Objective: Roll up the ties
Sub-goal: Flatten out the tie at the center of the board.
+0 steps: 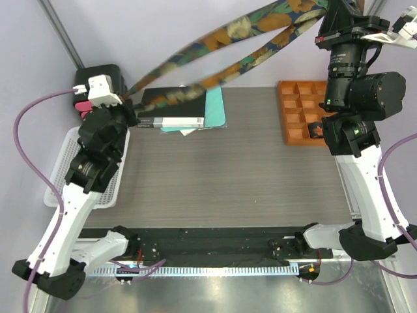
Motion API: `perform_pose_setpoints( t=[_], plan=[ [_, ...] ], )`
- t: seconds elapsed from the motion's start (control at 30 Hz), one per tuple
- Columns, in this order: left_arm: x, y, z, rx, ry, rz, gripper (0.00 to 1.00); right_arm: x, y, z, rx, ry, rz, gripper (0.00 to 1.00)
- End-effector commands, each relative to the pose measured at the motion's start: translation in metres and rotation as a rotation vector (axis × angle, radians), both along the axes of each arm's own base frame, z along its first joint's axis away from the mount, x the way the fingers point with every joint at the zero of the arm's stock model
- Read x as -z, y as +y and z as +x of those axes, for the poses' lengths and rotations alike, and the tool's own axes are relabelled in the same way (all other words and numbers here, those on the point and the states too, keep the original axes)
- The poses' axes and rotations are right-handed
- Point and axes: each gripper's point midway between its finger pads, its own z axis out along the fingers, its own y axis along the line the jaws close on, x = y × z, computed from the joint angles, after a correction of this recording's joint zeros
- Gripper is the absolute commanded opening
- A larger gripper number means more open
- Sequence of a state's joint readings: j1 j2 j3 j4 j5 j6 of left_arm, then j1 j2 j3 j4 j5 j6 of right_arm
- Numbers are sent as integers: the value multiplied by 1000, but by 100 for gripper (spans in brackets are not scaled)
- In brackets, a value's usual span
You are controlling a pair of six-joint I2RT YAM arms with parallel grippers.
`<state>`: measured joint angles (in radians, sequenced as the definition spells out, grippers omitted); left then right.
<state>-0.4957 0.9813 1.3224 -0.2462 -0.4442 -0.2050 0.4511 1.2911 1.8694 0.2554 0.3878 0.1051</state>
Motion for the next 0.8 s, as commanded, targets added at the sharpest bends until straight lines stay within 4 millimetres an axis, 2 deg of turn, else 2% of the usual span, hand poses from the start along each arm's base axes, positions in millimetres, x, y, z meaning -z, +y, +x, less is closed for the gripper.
perform_pose_setpoints(
  t=[0.0,0.03,0.1,0.17,0.2,0.23,0.3,0.33,0.37,0.43,0.47,0.53,0.57,0.63,0.67,0.73,0.77],
  plan=[
    [126,83,-2,-377,425,-83,0,-12,-59,-36,238,3,46,1],
    [137,98,-4,-423,451,-83,0,-4,-60,-30,260,29,28,1],
    [142,107,-9,-445,465,-67,0,7,-69,-30,326,66,1,1],
    [150,117,-14,-466,494,-44,0,26,-76,-21,398,129,-44,1],
    [153,118,-18,-459,497,-34,0,33,-77,-17,414,150,-66,1],
    [157,109,-17,-372,508,30,0,45,-77,-14,427,178,-102,1],
    [165,104,-19,-316,493,71,0,64,-73,-4,450,236,-195,1],
    [169,99,-18,-225,498,202,0,84,-69,4,455,284,-254,1],
    [175,81,-18,-100,500,245,0,96,-68,9,467,318,-301,1],
    [190,82,-19,-62,528,333,0,140,-65,27,502,447,-464,1],
    [196,86,-20,-49,548,424,0,152,-69,27,520,484,-508,1],
    [215,88,-24,-14,620,502,0,196,-70,34,504,611,-659,1],
    [220,88,-26,22,644,561,0,208,-71,31,491,645,-714,1],
    [240,76,-36,155,720,610,0,258,-71,29,447,788,-883,1],
    [244,73,-39,194,738,623,0,276,-71,26,428,833,-953,1],
    [256,67,-48,272,790,648,0,327,-77,12,372,963,-1103,1],
    [264,67,-50,285,827,649,0,345,-74,6,322,986,-1204,1]
  ],
)
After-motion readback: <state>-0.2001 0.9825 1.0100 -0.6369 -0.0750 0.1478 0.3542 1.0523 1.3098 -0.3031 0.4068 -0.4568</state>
